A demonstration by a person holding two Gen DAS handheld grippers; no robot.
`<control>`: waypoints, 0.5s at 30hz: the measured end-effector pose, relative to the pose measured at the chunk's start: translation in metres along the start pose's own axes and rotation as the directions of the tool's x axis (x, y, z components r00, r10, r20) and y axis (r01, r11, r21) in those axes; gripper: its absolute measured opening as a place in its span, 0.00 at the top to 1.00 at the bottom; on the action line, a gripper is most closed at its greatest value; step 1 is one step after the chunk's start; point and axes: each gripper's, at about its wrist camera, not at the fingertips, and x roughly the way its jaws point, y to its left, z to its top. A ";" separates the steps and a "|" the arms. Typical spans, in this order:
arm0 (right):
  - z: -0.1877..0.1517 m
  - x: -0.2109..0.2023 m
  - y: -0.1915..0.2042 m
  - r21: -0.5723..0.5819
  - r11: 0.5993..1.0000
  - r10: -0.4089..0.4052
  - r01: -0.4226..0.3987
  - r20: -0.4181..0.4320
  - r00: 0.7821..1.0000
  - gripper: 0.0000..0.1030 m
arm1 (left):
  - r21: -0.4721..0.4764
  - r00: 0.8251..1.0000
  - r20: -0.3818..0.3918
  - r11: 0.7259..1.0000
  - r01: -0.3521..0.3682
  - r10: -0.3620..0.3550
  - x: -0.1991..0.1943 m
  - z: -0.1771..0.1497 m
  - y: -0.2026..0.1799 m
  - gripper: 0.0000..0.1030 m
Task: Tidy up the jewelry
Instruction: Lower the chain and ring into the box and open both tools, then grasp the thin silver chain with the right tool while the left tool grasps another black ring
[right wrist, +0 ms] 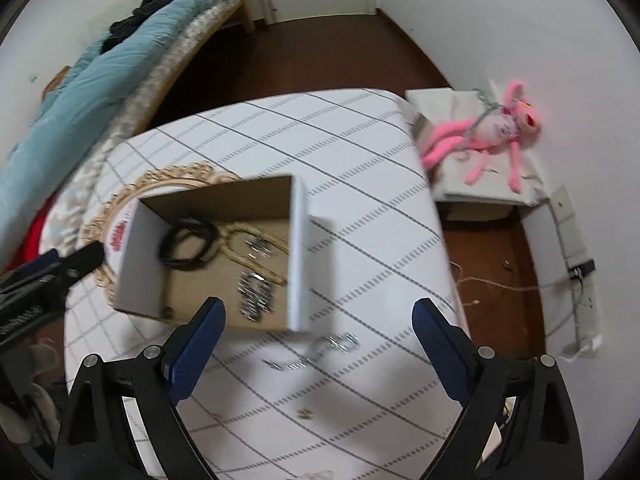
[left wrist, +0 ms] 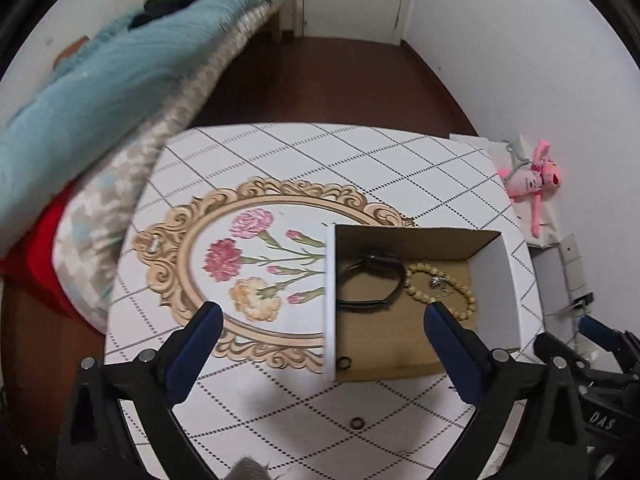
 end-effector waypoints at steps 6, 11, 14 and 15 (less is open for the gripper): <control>-0.031 0.029 -0.027 0.048 0.999 -0.014 0.017 -0.059 0.998 0.07 | 0.009 0.998 -0.015 0.998 -0.066 0.066 0.006 -0.033 0.004 0.00; -0.043 0.061 -0.038 0.089 0.996 -0.015 0.021 -0.069 0.998 0.11 | 0.005 0.988 -0.080 0.991 -0.131 0.131 0.030 -0.062 0.010 0.00; -0.045 0.076 -0.037 0.088 0.996 -0.004 0.010 -0.063 0.998 0.26 | 0.003 0.980 -0.113 0.986 -0.164 0.164 0.045 -0.075 0.015 0.00; -0.045 0.080 -0.035 0.085 0.996 -0.001 0.006 -0.064 0.998 0.30 | 0.002 0.978 -0.118 0.985 -0.170 0.169 0.047 -0.078 0.016 0.00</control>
